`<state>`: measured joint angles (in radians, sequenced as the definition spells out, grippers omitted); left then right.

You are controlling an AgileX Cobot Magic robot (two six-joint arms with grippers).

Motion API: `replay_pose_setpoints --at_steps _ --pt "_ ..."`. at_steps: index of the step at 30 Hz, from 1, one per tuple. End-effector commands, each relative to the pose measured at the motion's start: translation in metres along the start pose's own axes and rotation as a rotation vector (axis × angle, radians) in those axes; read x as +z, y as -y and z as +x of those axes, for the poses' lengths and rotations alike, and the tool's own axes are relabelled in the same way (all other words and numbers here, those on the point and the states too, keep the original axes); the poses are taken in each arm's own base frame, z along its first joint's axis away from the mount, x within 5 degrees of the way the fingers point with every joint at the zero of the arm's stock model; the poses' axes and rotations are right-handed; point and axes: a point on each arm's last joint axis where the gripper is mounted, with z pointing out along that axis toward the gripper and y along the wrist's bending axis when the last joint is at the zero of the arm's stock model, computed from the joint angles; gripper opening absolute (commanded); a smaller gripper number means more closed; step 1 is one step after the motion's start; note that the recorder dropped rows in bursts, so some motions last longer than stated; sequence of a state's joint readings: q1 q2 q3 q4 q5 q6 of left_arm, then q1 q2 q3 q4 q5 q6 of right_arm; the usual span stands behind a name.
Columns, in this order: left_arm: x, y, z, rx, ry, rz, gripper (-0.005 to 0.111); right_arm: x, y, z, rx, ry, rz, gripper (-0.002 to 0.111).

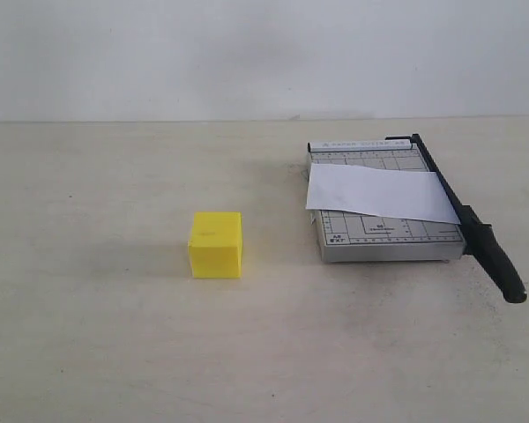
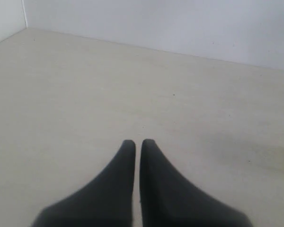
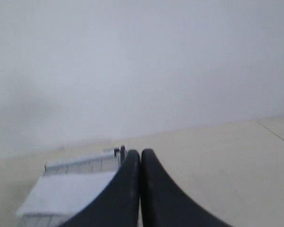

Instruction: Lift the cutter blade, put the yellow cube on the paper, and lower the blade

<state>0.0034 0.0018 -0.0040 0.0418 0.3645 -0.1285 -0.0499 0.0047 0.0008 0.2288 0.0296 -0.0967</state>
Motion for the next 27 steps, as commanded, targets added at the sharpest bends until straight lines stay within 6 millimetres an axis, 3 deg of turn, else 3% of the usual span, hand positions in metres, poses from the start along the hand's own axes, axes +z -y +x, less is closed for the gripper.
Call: replay_pose_setpoints --at_steps 1,7,18,22,27 --pt "0.0 0.0 0.0 -0.006 0.006 0.0 0.004 -0.002 0.003 -0.019 0.164 0.207 0.011 0.0" --pt "0.0 0.0 0.0 -0.006 0.006 0.0 0.004 -0.013 0.008 -0.045 0.243 0.525 0.024 0.0" --pt "0.0 0.0 0.0 -0.006 0.006 0.0 0.004 -0.014 0.008 -0.047 0.267 0.546 0.017 0.0" --pt "0.0 0.0 0.0 -0.006 0.006 0.0 0.004 0.015 0.003 -0.05 0.12 0.252 0.054 0.0" --pt "0.0 0.0 0.0 -0.006 0.006 0.0 0.004 0.089 0.0 -0.019 -0.109 -0.398 0.056 0.0"
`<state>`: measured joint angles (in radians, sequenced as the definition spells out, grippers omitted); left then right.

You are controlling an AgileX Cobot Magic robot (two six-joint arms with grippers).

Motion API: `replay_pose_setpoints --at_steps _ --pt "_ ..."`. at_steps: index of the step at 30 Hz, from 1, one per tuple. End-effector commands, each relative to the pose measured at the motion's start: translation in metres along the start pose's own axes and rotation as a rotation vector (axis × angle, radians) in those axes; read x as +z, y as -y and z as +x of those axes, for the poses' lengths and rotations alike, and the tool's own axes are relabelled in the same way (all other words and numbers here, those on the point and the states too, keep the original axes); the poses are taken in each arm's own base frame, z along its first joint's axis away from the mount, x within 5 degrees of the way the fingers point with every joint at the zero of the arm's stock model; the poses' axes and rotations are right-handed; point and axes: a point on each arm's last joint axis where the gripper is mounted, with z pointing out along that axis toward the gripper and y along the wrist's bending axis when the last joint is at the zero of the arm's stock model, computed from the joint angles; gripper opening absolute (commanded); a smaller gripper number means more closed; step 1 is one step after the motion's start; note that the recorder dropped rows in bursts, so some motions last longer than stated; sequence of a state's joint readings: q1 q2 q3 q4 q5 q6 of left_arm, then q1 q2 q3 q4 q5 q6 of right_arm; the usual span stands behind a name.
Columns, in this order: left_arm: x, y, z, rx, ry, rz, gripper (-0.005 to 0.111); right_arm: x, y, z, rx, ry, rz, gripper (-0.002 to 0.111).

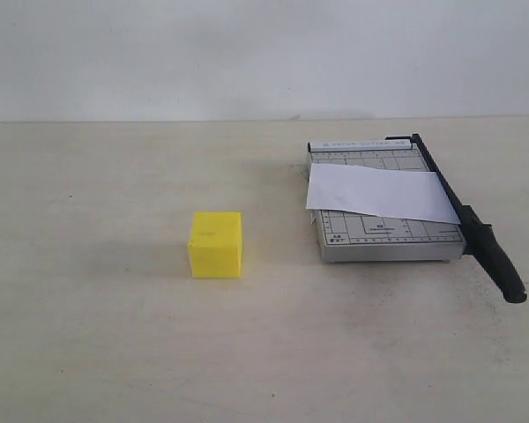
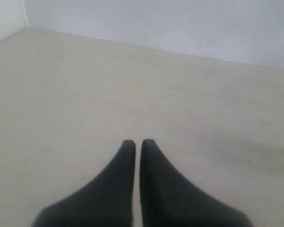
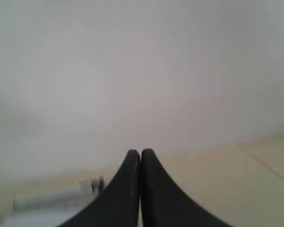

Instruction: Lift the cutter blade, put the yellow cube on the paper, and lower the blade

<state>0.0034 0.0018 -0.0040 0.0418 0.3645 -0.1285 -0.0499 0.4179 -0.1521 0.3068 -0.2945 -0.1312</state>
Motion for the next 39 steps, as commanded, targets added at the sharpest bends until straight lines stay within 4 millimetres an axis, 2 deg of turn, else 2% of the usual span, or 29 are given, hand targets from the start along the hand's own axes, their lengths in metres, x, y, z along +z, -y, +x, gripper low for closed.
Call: replay_pose_setpoints --at_steps 1,4,8,11,13,15,20,23,26,29,34,39 --pt "0.0 0.0 0.0 -0.006 0.006 0.0 0.004 0.067 -0.011 0.042 -0.135 -0.723 -0.055 0.0" --pt "0.0 0.0 0.0 -0.006 0.006 0.0 0.004 0.091 -0.02 0.045 -0.125 -0.988 -0.11 0.0" --pt "0.0 0.0 0.0 -0.006 0.006 0.0 0.004 0.11 -0.026 0.036 -0.228 -1.043 -0.193 0.004" --pt "0.0 0.0 0.0 -0.006 0.006 0.0 0.004 0.114 -0.027 0.031 -0.282 -1.001 -0.226 0.024" --pt "0.0 0.0 0.0 -0.006 0.006 0.0 0.004 0.117 -0.027 0.03 -0.274 -0.968 -0.215 0.044" --pt "0.0 0.0 0.0 -0.006 0.006 0.0 0.004 0.118 -0.026 0.032 -0.252 -0.932 -0.197 0.052" --pt "0.0 0.0 0.0 -0.006 0.006 0.0 0.004 0.119 -0.019 0.042 -0.175 -0.761 -0.093 0.051" --pt "0.0 0.0 0.0 -0.006 0.006 0.0 0.004 0.107 -0.019 0.059 -0.17 -0.713 -0.049 0.051" --pt "0.0 0.0 0.0 -0.006 0.006 0.0 0.004 0.09 -0.034 0.082 -0.255 -0.72 -0.13 0.051" --pt "0.0 0.0 0.0 -0.006 0.006 0.0 0.004 0.088 -0.047 0.092 -0.315 -0.672 -0.179 0.051" --pt "0.0 0.0 0.0 -0.006 0.006 0.0 0.004 0.093 -0.047 0.12 -0.324 -0.771 -0.148 0.051" --pt "0.0 0.0 0.0 -0.006 0.006 0.0 0.004 0.098 -0.043 0.135 -0.35 -0.792 -0.11 0.051"
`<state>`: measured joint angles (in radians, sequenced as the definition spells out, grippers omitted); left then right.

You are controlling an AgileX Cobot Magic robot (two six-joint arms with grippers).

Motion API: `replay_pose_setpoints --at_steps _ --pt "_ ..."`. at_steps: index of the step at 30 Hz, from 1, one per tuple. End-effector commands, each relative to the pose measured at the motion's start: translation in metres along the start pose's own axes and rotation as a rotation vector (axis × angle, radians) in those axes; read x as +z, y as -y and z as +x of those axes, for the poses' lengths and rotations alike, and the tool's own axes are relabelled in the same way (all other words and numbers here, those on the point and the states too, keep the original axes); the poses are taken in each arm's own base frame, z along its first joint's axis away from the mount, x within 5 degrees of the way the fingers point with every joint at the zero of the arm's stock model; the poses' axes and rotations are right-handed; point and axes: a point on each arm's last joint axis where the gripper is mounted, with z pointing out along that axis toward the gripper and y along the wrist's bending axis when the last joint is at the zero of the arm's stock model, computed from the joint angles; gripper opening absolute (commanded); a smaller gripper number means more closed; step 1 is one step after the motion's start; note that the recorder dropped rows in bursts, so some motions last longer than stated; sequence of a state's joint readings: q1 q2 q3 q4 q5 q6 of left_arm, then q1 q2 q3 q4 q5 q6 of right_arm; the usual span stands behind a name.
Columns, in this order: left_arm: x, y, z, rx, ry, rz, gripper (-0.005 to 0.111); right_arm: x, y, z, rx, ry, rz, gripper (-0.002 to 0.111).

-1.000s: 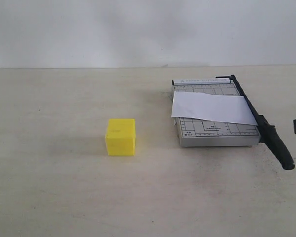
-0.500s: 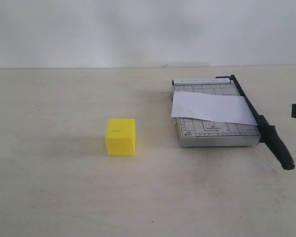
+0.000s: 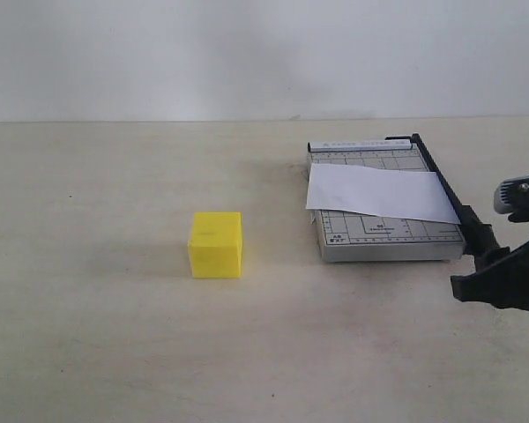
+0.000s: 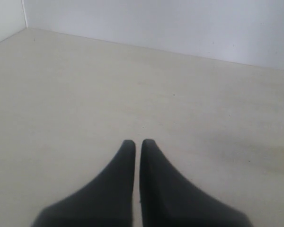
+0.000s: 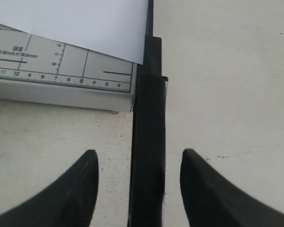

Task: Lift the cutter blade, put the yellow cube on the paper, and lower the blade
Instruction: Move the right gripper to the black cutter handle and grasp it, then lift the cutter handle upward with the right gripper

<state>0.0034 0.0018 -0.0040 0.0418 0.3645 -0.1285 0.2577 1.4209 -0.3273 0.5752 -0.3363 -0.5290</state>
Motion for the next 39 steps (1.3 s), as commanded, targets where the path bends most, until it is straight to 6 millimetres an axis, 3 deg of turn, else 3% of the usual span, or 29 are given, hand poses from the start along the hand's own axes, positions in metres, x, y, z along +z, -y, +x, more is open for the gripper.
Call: replay_pose_setpoints --at_steps 1,12,18,20,28,39 --pt "0.0 0.0 0.0 -0.006 0.006 0.0 0.004 0.006 0.003 0.002 0.008 0.021 0.045 0.051" --pt "0.0 0.0 0.0 -0.006 0.006 0.0 0.004 0.014 0.003 0.007 0.079 -0.005 0.061 0.049" --pt "0.0 0.0 0.0 -0.006 0.006 0.0 0.004 0.014 0.002 0.009 0.079 -0.022 0.052 0.008" --pt "0.0 0.0 0.0 -0.006 0.006 0.0 0.004 0.014 0.002 0.01 0.079 -0.031 0.047 0.0" --pt "0.0 0.0 0.0 -0.006 0.006 0.0 0.004 0.005 0.005 -0.002 0.09 0.058 0.064 0.0" --pt "0.0 0.0 0.0 -0.006 0.006 0.0 0.004 -0.039 0.016 -0.06 0.145 0.42 0.091 0.0"
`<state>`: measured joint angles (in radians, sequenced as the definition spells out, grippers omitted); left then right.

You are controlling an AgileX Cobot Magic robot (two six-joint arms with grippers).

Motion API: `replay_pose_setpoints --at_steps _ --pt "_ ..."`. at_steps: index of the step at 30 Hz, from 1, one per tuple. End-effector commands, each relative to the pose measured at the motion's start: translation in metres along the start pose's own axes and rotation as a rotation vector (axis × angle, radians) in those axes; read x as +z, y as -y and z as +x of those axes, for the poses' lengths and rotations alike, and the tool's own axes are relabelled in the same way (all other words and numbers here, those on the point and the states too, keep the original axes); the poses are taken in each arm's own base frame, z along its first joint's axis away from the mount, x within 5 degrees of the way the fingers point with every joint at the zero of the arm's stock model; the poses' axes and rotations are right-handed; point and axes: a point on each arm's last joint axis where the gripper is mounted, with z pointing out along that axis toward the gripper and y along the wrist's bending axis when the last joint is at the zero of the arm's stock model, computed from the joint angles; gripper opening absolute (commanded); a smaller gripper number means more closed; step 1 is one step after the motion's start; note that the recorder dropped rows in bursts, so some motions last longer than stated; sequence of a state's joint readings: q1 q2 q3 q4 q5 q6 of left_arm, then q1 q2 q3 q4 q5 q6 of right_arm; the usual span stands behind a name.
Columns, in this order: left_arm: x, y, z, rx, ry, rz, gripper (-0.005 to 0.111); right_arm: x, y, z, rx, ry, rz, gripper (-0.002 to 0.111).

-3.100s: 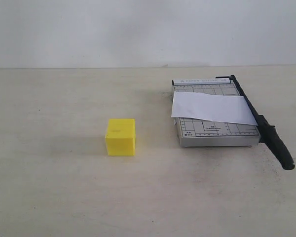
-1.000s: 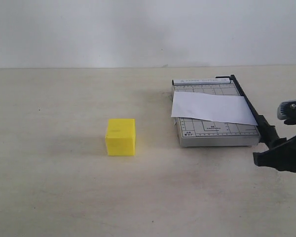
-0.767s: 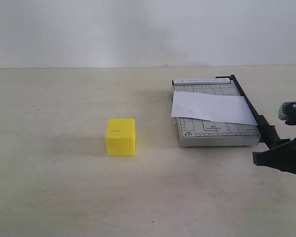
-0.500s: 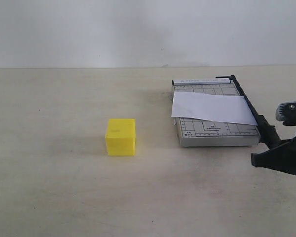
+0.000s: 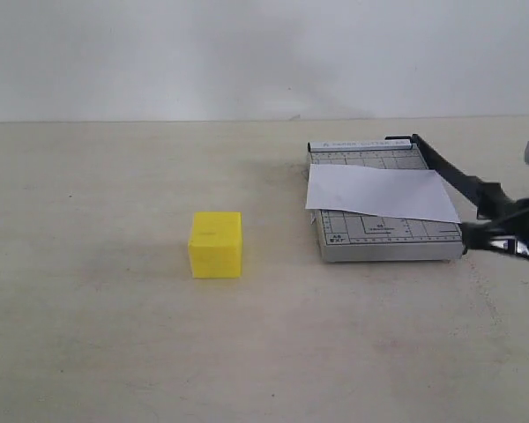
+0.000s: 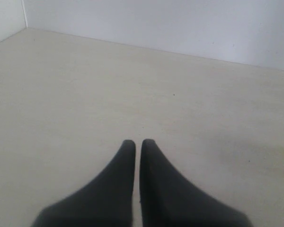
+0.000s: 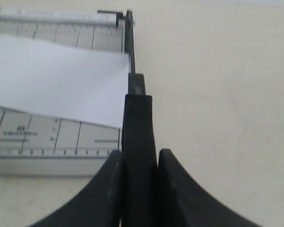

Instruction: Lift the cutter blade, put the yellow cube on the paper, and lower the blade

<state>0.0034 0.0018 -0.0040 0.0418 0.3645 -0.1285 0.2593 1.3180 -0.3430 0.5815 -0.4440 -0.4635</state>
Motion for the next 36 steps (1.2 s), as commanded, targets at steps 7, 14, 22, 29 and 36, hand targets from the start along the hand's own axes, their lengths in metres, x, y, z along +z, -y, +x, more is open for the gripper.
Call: replay_pose_setpoints --at_steps 7,14,22,29,36 --pt "0.0 0.0 0.0 -0.006 0.006 0.0 0.004 -0.021 0.004 -0.078 0.068 0.353 0.024 0.0" --pt "0.0 0.0 0.0 -0.006 0.006 0.0 0.004 -0.018 -0.002 -0.07 0.039 0.251 -0.03 0.0" --pt "0.0 0.0 0.0 -0.006 0.006 0.0 0.004 -0.019 -0.004 -0.066 0.024 0.205 -0.058 0.051" --pt "0.0 0.0 0.0 -0.006 0.006 0.0 0.004 -0.061 0.008 -0.094 -0.09 0.447 0.011 0.051" --pt "0.0 0.0 0.0 -0.006 0.006 0.0 0.004 -0.148 0.023 -0.11 -0.045 0.717 -0.024 0.051"
